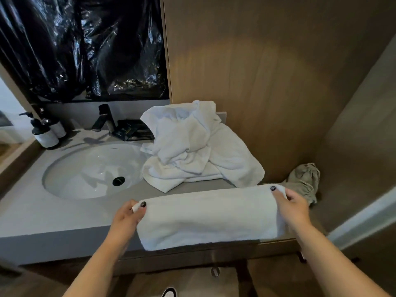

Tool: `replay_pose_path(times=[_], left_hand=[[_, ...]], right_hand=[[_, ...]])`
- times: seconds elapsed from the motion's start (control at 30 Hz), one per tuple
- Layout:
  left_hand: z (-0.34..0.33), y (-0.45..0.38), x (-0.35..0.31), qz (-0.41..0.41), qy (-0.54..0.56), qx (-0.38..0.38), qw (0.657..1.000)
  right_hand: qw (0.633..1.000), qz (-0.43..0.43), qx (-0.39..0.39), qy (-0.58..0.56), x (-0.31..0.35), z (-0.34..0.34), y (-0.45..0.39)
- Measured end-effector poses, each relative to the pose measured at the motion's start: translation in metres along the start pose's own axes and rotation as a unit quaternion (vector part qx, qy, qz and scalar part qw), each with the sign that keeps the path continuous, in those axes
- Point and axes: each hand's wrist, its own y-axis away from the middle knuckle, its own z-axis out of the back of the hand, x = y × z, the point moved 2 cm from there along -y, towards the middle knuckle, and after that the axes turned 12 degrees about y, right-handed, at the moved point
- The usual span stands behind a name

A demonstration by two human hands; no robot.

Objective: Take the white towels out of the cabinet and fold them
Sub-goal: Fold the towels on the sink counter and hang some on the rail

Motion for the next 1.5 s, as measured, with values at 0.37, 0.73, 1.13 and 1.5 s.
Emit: replay_pose_path(times=[0.37, 0.73, 1.13, 1.5], left_hand=[[-0.001, 0.021, -0.026, -0.147, -0.088, -0.101, 0.980], [0.051, -0.014, -0.038, -0.174, -0.248, -0.166, 0.938], [0.119, -0.144, 0.004, -0.074, -0.419, -0.025, 0.904], [0.082, -0.159, 0.017, -0.185, -0.448, -0.100, 0.869]], right_hand=[[0.996, 0.085, 0.015, 0.023, 0.008, 0.002, 0.016], [0.976, 0.173, -0.028, 0.131, 0.043, -0.074, 0.012], [0.937, 0.110, 0.067, 0.324, 0.042, -0.199, -0.052], [0.900, 0.195, -0.141, 0.363, 0.036, -0.230, -0.014]])
